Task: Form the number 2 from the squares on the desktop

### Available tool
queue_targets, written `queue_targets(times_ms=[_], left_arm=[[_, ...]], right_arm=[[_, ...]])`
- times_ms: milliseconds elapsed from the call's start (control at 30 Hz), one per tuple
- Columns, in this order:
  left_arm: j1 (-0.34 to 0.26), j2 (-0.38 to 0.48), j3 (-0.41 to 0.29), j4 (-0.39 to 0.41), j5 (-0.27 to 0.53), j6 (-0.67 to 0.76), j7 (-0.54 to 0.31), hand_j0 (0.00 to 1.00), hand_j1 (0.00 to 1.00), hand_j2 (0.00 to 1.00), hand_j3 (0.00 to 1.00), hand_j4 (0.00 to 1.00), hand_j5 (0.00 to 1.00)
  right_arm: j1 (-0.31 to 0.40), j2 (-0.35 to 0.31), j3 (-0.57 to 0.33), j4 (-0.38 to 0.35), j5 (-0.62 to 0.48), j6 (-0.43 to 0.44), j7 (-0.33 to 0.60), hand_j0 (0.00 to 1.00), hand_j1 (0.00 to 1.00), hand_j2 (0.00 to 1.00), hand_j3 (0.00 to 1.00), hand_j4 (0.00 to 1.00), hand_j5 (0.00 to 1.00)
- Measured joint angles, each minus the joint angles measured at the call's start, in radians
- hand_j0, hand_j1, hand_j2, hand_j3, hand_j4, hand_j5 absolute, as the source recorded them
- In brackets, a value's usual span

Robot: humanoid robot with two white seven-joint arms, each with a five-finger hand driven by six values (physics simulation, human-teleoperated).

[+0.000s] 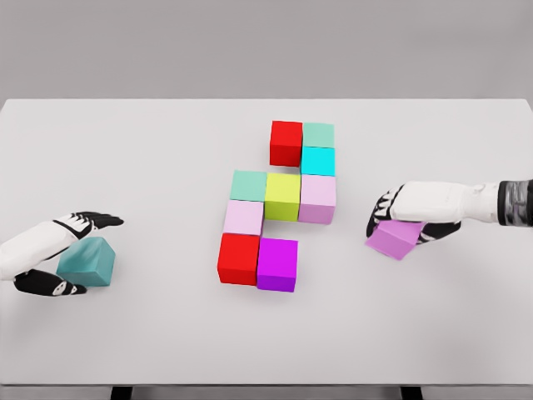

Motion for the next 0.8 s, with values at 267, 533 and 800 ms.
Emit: queue_targets(times_ms=[267,533,800], left_arm=[[0.003,-0.001,0.000,0.001,0.001,0.014,0.002,1.00,1.00,1.00,1.00,1.00,1.00],[0.003,0.001,-0.019,0.001,0.006,0.059,0.000,0.71,0.71,0.71,0.71,0.71,0.71],[0.002,0.001,-0.021,0.001,0.006,0.065,0.000,0.52,0.52,0.52,0.52,0.52,0.52]], right_arm=[[0.011,0.032,0.005,-0.077,0.006,0.000,0.040,0.64,0.64,0.64,0.64,0.64,0.64],[0.006,0.055,0.009,-0.102,0.041,0.000,0.068,0.63,0.63,0.63,0.63,0.63,0.63],[0.005,0.085,0.011,-0.104,0.060,0.000,0.084,0.63,0.63,0.63,0.63,0.63,0.63]])
